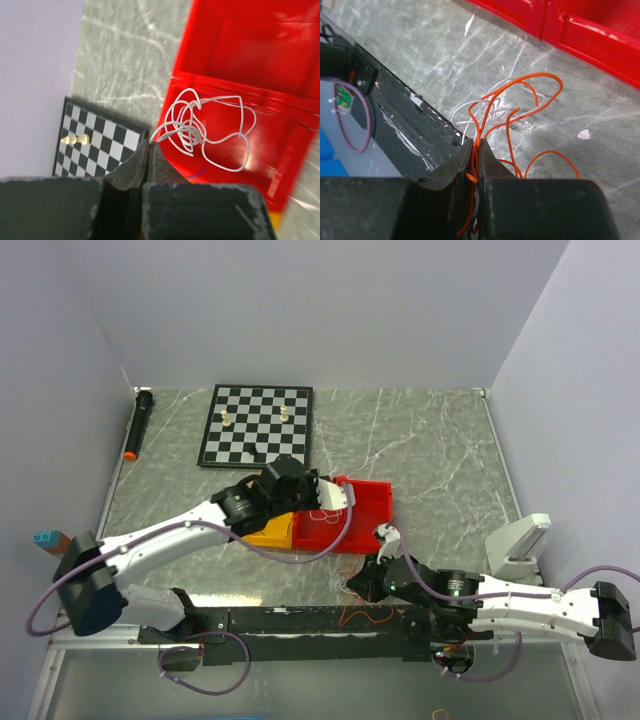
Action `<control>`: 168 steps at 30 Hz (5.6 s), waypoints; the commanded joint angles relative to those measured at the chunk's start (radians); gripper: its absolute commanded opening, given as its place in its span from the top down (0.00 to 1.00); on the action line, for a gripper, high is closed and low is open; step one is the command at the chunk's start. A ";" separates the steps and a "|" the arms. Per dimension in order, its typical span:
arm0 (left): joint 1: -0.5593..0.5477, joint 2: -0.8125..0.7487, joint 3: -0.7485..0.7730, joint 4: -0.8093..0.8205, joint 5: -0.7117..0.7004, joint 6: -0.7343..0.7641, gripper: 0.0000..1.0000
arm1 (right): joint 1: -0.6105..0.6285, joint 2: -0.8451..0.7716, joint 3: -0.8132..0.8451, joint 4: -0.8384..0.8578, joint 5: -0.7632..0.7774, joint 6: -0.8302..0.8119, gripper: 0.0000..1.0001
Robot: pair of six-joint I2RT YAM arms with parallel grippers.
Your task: Untangle the cables
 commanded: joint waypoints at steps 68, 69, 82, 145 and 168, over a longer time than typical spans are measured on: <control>-0.194 0.016 -0.213 0.007 0.281 -0.142 0.99 | 0.012 -0.103 0.030 0.014 -0.003 -0.094 0.89; -0.186 0.006 -0.204 -0.013 0.281 -0.130 0.99 | 0.012 -0.101 0.026 0.011 -0.003 -0.088 0.89; 0.018 -0.081 0.285 -0.386 0.254 0.051 0.99 | 0.012 -0.019 -0.008 -0.003 -0.014 -0.031 0.89; 0.106 -0.057 0.181 0.092 0.114 -0.309 0.99 | 0.014 -0.022 -0.027 0.016 0.013 0.012 0.83; 0.096 -0.049 -0.066 0.219 -0.076 -0.277 0.99 | 0.012 -0.065 -0.024 -0.018 0.025 -0.014 0.85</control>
